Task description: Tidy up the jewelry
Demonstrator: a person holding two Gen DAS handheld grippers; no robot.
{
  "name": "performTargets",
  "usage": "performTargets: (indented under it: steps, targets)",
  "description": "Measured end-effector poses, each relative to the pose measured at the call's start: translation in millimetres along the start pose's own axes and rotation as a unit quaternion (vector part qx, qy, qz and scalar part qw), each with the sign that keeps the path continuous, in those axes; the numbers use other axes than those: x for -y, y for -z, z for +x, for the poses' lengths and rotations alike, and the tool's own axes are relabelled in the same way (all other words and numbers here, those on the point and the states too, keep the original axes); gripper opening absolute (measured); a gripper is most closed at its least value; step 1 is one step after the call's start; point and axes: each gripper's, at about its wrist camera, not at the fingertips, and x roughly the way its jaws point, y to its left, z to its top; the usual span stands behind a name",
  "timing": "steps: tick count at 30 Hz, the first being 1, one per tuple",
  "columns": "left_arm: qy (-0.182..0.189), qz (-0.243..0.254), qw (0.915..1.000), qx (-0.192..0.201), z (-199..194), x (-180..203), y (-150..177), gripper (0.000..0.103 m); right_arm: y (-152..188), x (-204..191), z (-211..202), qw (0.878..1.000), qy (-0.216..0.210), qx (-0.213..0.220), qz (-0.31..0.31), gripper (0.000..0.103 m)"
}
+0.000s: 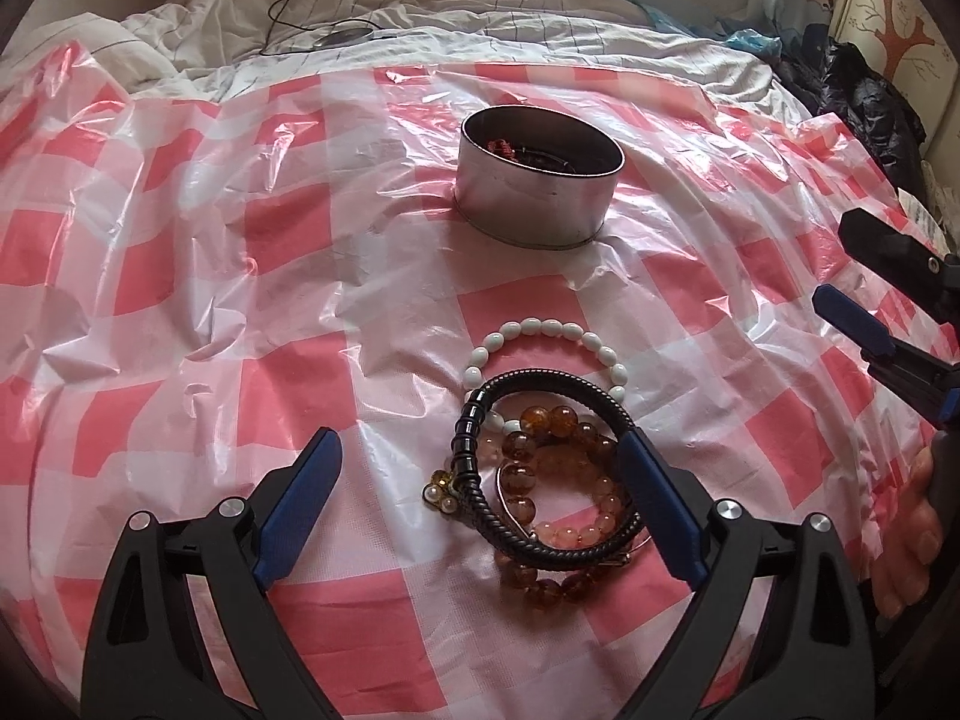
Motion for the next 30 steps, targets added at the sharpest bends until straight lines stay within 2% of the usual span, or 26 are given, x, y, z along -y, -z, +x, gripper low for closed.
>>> performTargets:
  steps: [6, 30]
  targets:
    - [-0.002, 0.012, 0.9999, 0.000, 1.6, 9.8, 0.9, 0.089, -1.0, 2.2, -1.6, 1.000, 0.002, -0.001, 0.004, 0.081]
    - [0.001, 0.009, 0.9999, 0.009, -4.6, 9.4, 0.5, 0.090, -1.7, -2.1, 4.2, 1.000, 0.015, -0.009, -0.004, 0.081]
